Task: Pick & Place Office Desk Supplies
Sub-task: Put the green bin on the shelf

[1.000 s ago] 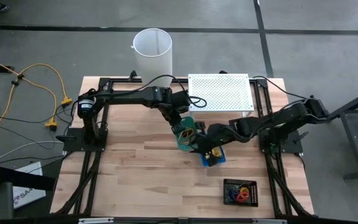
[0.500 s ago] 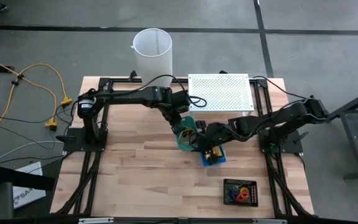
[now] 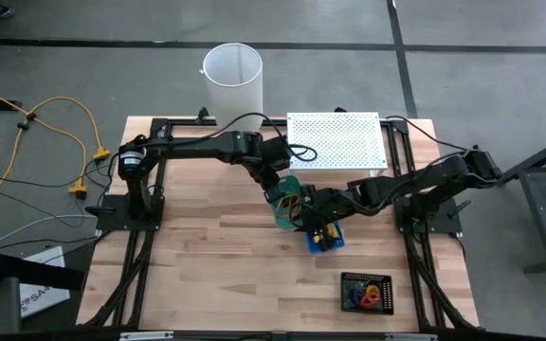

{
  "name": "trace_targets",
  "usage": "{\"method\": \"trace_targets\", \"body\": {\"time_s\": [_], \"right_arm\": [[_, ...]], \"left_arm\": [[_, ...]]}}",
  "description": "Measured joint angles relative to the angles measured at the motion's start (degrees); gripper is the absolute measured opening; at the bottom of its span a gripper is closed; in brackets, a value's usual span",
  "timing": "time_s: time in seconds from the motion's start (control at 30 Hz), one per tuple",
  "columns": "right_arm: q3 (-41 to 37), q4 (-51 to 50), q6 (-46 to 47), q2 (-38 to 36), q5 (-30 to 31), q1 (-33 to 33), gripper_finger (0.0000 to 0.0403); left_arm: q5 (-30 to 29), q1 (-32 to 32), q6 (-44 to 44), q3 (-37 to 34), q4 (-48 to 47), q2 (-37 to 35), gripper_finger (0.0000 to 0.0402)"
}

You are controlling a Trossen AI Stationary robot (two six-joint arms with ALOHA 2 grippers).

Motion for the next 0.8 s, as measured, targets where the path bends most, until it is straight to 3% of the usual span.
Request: {"method": "trace_targets", "body": {"time_s": [0.43,0.8], "right_arm": [[0.1,-0.7,1.2,0.0,-0.5,-2.2,0.0111],[9.0,-11.5,1.6,2.3,-1.5,-2.9,0.0111]], "left_arm": [[-0.2,0.0,-0.1,0.1,-0.3,0.0,0.0001],[4.2,1.9,-0.9,0.2,-0.4,0.0,0.0001]]}}
